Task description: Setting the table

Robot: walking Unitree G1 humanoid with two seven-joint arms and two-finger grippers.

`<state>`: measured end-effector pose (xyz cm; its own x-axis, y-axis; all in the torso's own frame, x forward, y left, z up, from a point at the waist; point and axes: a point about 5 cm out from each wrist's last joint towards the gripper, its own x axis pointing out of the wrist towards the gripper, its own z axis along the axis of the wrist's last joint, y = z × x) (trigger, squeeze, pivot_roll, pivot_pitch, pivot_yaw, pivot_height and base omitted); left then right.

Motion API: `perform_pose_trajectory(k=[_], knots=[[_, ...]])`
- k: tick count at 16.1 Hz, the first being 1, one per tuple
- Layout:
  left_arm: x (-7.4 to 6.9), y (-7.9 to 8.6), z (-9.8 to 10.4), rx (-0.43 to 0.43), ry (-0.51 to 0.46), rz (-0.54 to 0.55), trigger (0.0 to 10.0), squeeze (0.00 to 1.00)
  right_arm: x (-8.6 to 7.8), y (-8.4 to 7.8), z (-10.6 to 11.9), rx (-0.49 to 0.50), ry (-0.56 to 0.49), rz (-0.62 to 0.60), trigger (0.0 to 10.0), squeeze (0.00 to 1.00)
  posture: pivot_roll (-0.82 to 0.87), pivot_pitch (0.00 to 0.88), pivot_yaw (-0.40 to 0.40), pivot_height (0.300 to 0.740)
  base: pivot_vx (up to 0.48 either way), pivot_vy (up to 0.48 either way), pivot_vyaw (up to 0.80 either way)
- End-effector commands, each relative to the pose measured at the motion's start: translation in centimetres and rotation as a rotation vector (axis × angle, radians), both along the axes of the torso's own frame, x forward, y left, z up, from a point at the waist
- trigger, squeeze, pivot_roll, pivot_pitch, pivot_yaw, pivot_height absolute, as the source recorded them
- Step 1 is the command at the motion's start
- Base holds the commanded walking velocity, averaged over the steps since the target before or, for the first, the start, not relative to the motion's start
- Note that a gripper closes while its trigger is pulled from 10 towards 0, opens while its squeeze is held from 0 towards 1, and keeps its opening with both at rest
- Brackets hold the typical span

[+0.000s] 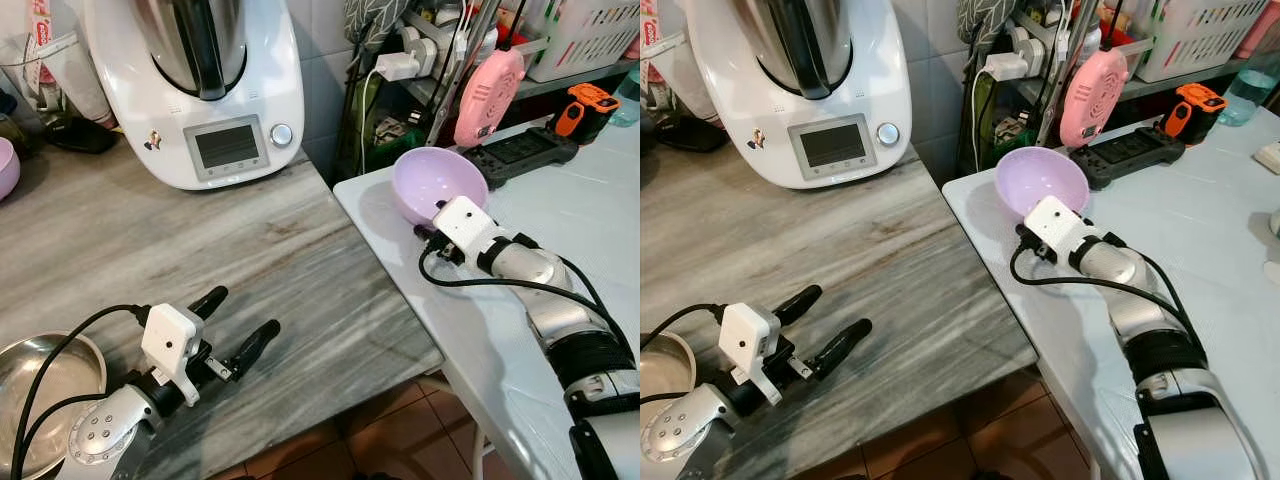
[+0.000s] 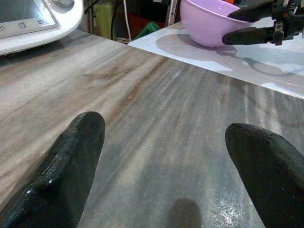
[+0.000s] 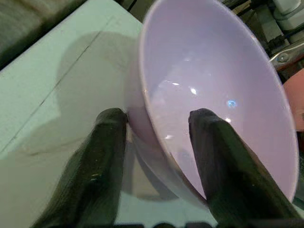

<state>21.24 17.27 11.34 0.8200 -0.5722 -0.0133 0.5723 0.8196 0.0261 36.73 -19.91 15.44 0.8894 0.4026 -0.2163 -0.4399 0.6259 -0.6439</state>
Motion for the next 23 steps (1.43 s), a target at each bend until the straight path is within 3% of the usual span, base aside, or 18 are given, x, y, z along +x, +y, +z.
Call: perform_pose_trajectory(k=[1,18,23], knots=[[-0.1,-0.2,0.2,-0.001,-0.005,-0.02,10.0,0.0,0.2,-0.2,0.3,-0.025,-0.008,0.007,0.0,0.0,0.07,0.122,0.003,0.74,0.0,0.0,0.0],[0.3,-0.5,0.1,-0.014,-0.018,-0.051,10.0,0.0,0.0,-0.8,0.0,-0.055,-0.022,-0.005,0.0,0.0,0.07,0.088,0.0,0.74,0.0,0.0,0.0],[1.9,-0.7,1.6,-0.06,-0.068,-0.01,10.0,0.0,-0.4,-0.8,1.2,0.056,-0.124,-0.069,0.0,0.0,0.08,0.052,-0.004,0.74,0.0,0.0,0.0]])
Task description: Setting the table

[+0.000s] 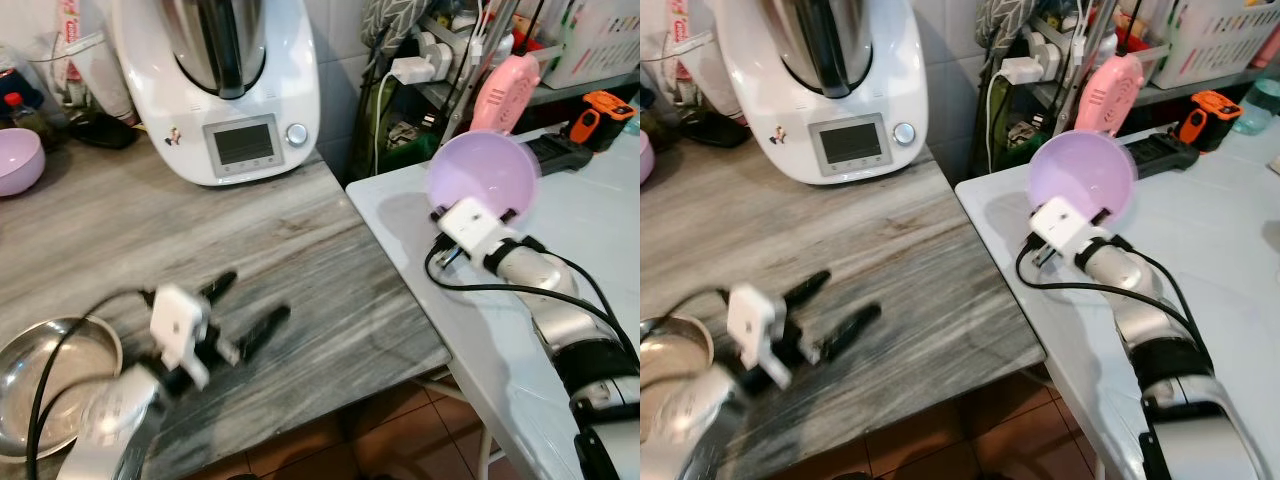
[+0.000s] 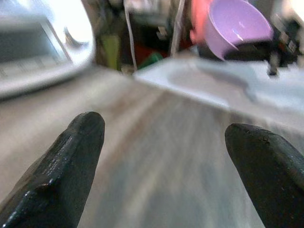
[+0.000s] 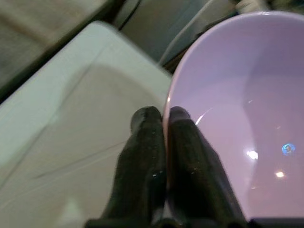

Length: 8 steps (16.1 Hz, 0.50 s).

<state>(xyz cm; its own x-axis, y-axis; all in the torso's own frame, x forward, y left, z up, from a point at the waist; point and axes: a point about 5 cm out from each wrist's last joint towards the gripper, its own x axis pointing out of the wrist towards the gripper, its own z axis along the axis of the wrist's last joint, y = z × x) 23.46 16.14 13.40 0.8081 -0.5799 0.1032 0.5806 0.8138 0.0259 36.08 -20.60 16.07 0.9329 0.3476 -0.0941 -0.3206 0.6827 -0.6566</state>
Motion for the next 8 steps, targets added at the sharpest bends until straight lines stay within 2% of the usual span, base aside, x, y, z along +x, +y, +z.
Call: perform_pose_trajectory(k=[1,2,4,6,8], knots=[[0.5,0.3,0.4,-0.015,-0.015,0.041,10.0,0.0,-0.3,-0.2,0.7,0.051,-0.051,-0.039,0.0,0.0,0.07,0.034,-0.008,0.74,0.0,0.0,0.0],[1.4,-0.1,1.4,-0.051,-0.054,0.068,10.0,0.0,-1.3,-0.6,0.6,0.116,-0.11,-0.099,0.0,0.0,0.06,0.02,-0.015,0.74,0.0,0.0,0.0],[2.1,-0.7,2.1,-0.088,-0.082,0.077,10.0,0.0,-2.5,-1.0,0.1,0.186,-0.157,-0.169,0.0,0.0,0.05,0.004,-0.019,0.74,0.0,0.0,0.0],[2.6,-0.9,2.5,-0.101,-0.101,0.09,10.0,0.0,-3.2,-1.5,0.2,0.215,-0.197,-0.218,0.0,0.0,0.03,0.0,-0.02,0.74,0.0,0.0,0.0],[3.4,-0.2,2.3,-0.111,-0.092,0.162,10.0,0.0,-4.2,-1.7,0.2,0.229,-0.227,-0.254,0.0,0.0,0.02,0.0,-0.016,0.74,0.0,0.0,0.0]])
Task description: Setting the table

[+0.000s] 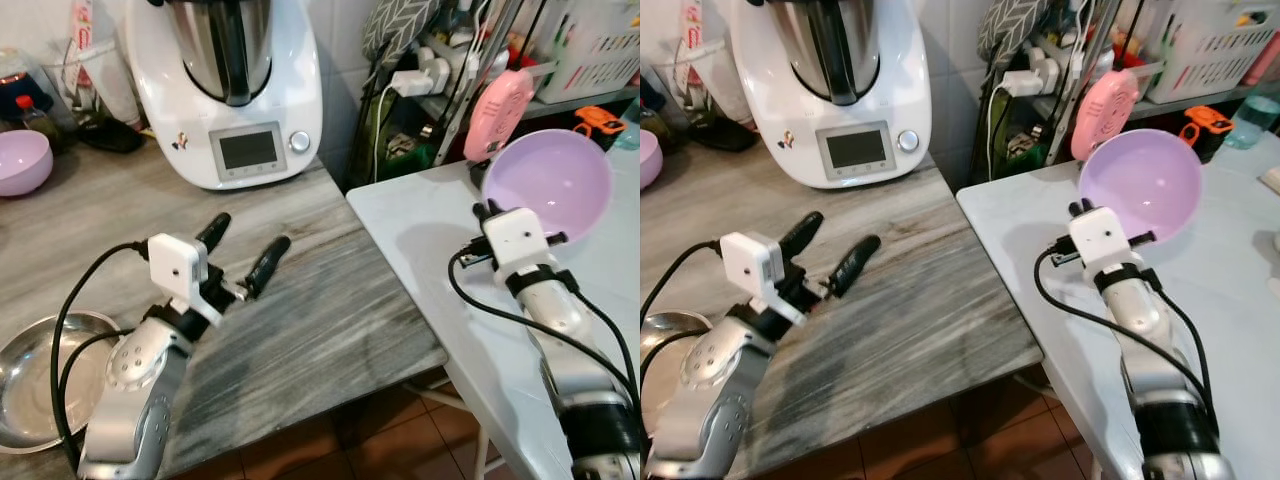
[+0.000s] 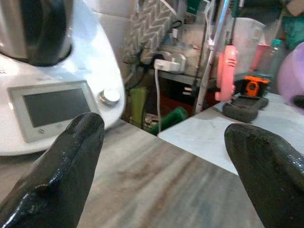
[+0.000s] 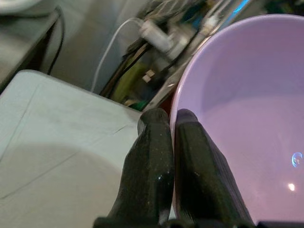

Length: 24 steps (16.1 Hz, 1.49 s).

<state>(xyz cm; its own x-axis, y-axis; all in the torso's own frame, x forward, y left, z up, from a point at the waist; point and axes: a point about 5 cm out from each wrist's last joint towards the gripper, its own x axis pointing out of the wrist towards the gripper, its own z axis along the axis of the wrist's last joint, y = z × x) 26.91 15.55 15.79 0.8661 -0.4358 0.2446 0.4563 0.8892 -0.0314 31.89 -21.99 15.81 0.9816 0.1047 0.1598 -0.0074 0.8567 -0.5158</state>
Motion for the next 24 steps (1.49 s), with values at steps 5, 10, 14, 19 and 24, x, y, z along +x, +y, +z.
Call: perform_pose_trajectory(k=[5,10,14,19,24], knots=[[1.5,2.1,-2.6,0.035,0.128,0.288,10.0,0.0,-2.9,0.4,0.8,0.076,-0.073,-0.066,0.0,0.0,-0.01,0.0,-0.005,0.74,0.0,0.0,0.0],[1.4,2.3,-3.9,0.057,0.17,0.365,10.0,0.0,-4.6,1.9,0.8,0.135,-0.093,-0.089,9.8,0.0,-0.02,0.0,0.008,0.74,0.0,0.0,0.0],[2.2,2.6,-3.0,0.044,0.124,0.435,10.0,0.0,-5.5,1.7,0.8,0.188,-0.095,-0.123,10.0,0.0,-0.03,0.0,0.008,0.74,0.0,0.0,-0.23],[2.3,2.4,-3.3,0.056,0.122,0.456,10.0,0.0,-5.6,2.1,0.7,0.196,-0.094,-0.115,10.0,0.0,-0.04,0.0,0.016,0.74,0.0,0.0,-0.78],[2.8,1.8,-2.8,0.062,0.1,0.461,10.0,0.0,-5.7,2.3,1.1,0.191,-0.107,-0.108,10.0,0.0,-0.05,0.0,0.024,0.74,0.0,0.0,-0.16]])
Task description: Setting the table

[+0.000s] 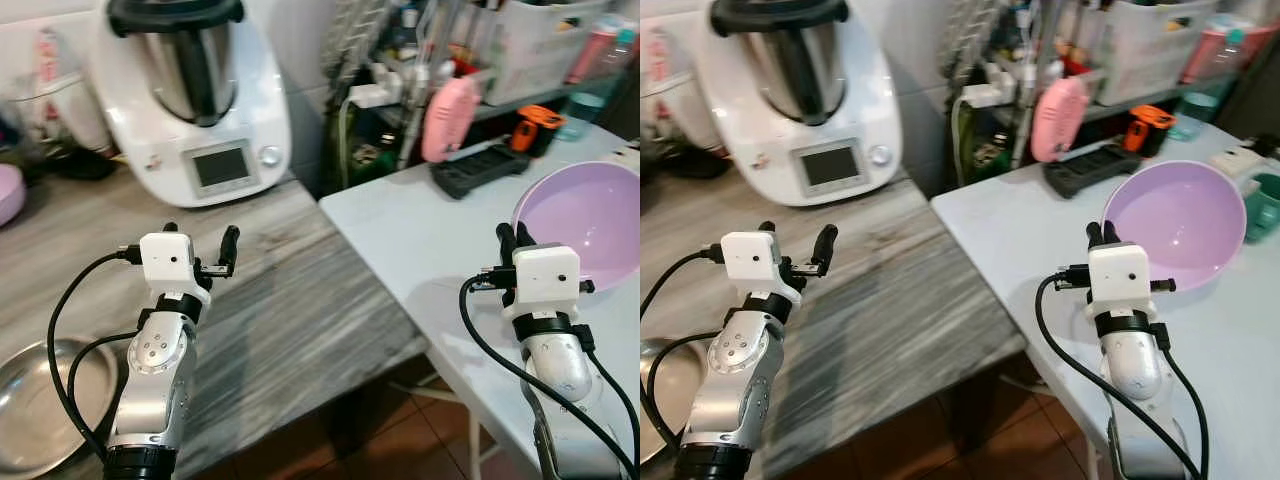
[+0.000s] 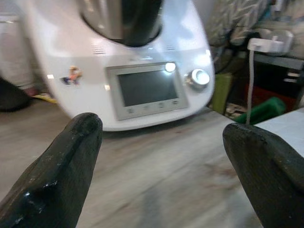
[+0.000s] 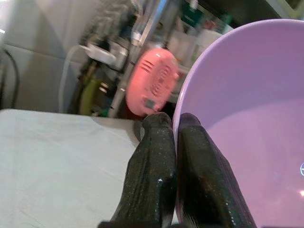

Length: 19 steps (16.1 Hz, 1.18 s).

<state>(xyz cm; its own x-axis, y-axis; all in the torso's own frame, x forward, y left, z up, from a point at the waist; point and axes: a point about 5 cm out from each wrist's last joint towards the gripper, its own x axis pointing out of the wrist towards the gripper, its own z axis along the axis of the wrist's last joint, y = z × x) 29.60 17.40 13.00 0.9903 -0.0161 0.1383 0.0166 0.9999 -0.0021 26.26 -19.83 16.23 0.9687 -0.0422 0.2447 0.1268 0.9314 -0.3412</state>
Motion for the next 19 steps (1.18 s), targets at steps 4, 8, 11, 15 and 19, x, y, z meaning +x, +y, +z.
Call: perform_pose_trajectory(k=[4,8,11,15,19], knots=[[0.1,-0.1,0.6,0.037,-0.031,0.012,10.0,0.0,-0.1,1.1,0.8,-0.017,-0.035,0.024,10.0,0.0,-0.05,0.0,0.027,0.74,0.0,0.0,0.6],[0.4,-0.5,2.0,0.071,-0.076,0.05,10.0,0.0,0.0,1.2,1.1,-0.011,-0.05,0.033,10.0,0.0,-0.05,0.0,0.024,0.74,0.0,0.0,0.73],[0.3,-0.6,1.6,0.078,-0.066,0.05,10.0,0.0,0.0,1.2,1.2,-0.011,-0.056,0.037,10.0,0.0,-0.05,0.0,0.022,0.74,0.0,0.0,0.0],[0.3,-0.7,1.5,0.089,-0.054,0.056,10.0,0.0,-0.1,1.2,1.2,-0.007,-0.058,0.035,10.0,0.0,-0.04,0.0,0.023,0.74,0.0,0.0,0.0],[0.3,-0.4,1.4,0.107,-0.042,0.07,10.0,0.0,0.0,1.3,1.2,0.003,-0.062,0.037,10.0,0.0,-0.04,0.0,0.025,0.74,-0.064,0.0,0.0]])
